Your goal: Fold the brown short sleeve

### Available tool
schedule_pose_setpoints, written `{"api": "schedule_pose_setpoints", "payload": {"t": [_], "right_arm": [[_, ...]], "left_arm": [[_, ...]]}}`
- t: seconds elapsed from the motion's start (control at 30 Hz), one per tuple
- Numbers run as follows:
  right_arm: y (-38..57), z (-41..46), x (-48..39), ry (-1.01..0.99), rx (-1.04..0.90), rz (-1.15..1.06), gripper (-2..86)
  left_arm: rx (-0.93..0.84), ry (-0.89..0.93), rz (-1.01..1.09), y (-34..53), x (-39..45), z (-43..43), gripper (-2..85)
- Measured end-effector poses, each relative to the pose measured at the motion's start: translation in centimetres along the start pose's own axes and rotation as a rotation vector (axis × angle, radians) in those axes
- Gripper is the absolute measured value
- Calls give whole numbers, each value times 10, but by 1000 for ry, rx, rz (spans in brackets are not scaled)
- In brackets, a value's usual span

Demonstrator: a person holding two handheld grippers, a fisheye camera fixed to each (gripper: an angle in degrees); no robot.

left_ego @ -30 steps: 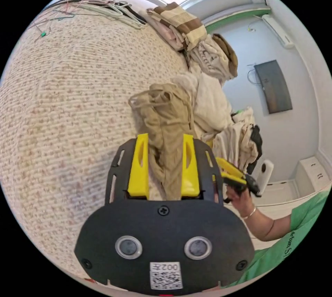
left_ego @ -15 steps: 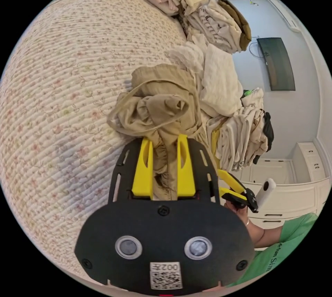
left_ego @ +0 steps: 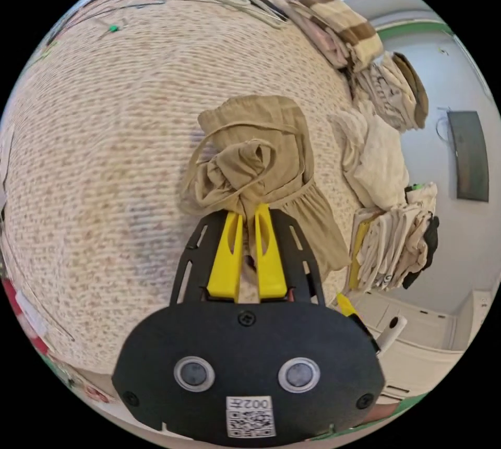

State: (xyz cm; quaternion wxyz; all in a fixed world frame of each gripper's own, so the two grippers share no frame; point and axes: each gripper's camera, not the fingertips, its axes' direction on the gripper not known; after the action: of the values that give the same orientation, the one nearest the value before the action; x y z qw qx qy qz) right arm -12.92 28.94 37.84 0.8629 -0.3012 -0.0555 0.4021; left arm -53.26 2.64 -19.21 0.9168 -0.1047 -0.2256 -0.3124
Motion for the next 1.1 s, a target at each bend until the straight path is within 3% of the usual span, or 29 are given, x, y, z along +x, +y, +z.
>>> {"api": "schedule_pose_setpoints", "payload": {"t": [0.2,0.47,0.57,0.63,0.7,1.0,1.1], "right_arm": [[-10,38,13,-57,40,44,215],[-16,89,21,-57,30,77,202],[-15,92,12,42,32,11,159],[-22,98,19,-90,-61,17,52],[-27,92,16,-108,-59,7,38],[-55,30,-48,34,8,-245,12],[-76,-1,-64,46,63,-286,10]], "left_arm": [[58,250,-23,21,-40,6,33],[29,318,84,8,-29,41,88],[-20,311,100,7,-22,62,79],[-55,331,96,8,-21,71,61],[-61,335,107,12,-19,70,32],[66,-112,426,66,77,33,-5],[149,-156,532,83,125,21,-7]]}}
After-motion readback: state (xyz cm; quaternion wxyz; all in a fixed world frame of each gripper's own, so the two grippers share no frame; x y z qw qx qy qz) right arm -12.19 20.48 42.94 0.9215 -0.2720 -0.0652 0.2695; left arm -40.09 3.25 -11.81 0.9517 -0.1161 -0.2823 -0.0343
